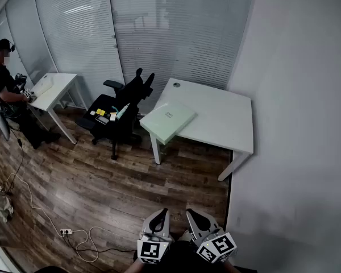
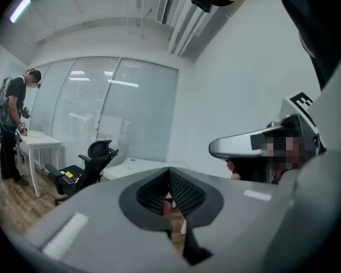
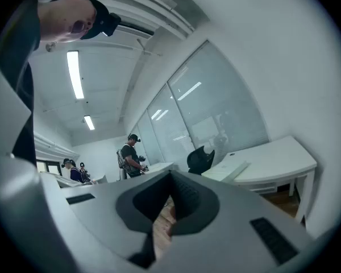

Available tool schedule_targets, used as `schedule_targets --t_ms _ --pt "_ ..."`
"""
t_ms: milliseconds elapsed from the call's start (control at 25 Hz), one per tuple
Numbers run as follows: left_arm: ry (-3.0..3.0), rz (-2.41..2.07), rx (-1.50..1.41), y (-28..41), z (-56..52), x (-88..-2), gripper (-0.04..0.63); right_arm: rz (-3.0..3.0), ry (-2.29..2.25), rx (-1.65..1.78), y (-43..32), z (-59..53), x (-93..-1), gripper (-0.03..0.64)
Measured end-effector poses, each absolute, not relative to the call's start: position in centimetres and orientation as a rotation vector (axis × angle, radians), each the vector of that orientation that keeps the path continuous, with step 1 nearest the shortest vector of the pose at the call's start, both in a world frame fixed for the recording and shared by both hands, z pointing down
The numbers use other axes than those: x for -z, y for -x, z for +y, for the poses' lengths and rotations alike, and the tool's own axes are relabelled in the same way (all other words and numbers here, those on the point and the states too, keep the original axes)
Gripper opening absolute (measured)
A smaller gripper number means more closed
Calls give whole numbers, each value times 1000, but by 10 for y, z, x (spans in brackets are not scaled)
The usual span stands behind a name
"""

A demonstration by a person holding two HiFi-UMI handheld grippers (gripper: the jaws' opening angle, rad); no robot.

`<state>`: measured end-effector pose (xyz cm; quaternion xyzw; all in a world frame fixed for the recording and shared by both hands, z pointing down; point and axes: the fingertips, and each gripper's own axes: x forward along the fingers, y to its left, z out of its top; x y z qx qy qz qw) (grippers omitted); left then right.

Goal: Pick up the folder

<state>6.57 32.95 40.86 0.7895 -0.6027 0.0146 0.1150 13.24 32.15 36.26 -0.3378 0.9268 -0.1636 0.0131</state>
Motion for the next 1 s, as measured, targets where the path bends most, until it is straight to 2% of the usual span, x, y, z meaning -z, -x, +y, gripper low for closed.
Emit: schedule_targets --t_ms 1000 --pt "-2370 -1779 -66 -56 306 -404 5 2886 1048 516 -114 303 -369 2"
